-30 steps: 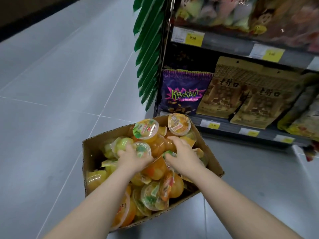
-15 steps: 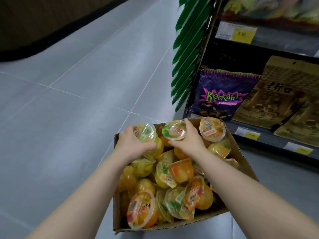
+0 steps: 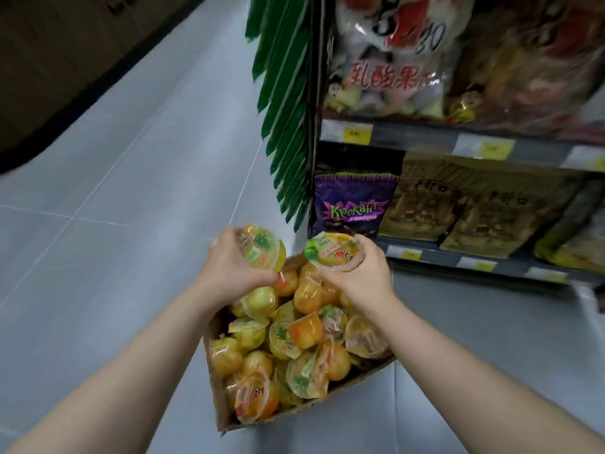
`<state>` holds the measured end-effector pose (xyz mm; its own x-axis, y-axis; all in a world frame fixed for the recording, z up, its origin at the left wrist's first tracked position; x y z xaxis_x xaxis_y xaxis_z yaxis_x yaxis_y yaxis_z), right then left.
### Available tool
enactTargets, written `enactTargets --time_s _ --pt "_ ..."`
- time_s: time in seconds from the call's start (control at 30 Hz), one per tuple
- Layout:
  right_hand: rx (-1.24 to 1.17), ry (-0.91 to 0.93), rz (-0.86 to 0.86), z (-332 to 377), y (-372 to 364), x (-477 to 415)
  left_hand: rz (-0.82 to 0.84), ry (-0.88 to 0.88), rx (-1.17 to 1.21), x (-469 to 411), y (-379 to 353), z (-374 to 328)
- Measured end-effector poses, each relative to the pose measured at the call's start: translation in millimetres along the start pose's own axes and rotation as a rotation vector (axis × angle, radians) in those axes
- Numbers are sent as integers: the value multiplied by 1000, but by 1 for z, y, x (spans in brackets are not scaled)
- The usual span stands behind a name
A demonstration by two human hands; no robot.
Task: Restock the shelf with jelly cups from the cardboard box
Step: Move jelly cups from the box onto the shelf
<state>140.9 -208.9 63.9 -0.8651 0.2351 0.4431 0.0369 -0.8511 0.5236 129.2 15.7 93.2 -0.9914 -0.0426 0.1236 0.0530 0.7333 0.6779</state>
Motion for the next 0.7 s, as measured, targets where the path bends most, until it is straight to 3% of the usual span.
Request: enactTargets --time_s 0.37,0.7 --pt "-108 54 -188 225 294 160 124 -393 32 15 194 -365" --pt "-167 397 -450 400 524 265 -140 -762 64 36 323 -645"
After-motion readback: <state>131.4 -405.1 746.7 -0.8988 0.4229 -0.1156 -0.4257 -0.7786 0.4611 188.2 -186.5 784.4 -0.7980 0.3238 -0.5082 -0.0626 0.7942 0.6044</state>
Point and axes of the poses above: each hand's wrist, its own x-axis away from the middle knuckle, its own y-axis out of the back of the hand, z = x × y, the point moved 5 cm from there along -x, towards the middle knuckle, and after that the axes turned 15 degrees about -y, right-handed, at the moved point
